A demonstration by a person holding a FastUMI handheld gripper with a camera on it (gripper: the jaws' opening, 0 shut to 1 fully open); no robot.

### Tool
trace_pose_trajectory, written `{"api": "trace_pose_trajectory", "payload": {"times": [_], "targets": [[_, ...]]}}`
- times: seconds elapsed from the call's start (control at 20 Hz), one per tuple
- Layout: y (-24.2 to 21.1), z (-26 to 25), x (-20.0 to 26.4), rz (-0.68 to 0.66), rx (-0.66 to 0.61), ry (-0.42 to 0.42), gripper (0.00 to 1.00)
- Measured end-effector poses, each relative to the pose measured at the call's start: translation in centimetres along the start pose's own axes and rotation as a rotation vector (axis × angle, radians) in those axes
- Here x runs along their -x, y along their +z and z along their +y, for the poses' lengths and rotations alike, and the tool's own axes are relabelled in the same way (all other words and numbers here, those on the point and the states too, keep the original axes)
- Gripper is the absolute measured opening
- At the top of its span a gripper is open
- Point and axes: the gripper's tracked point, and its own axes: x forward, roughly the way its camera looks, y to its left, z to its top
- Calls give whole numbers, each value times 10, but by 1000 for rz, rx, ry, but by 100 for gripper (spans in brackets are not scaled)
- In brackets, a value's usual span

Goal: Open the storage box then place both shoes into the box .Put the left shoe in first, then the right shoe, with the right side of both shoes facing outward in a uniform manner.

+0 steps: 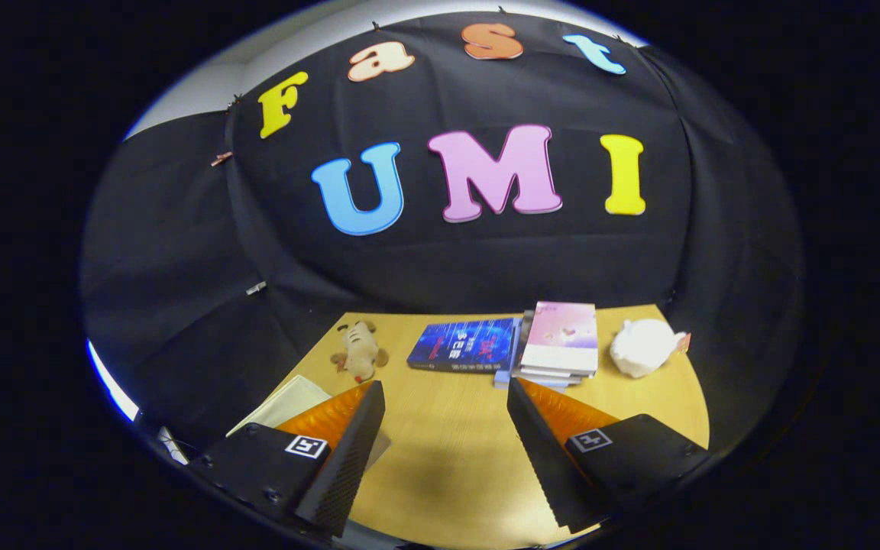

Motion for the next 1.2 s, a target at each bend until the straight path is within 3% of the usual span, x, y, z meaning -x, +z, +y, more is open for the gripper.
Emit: {"api": "trace_pose_trajectory", "payload": {"times": [0.3,0.45,0.7,0.95,1.2], "targets": [[66,-47,50,-294,33,6,98],[78,-66,68,-388,75,-23,98],[58,-64,77,-372,126,-11,98],[37,-83,71,-341,150,-118,98],[28,-63,74,-361,178,-128,97]]}}
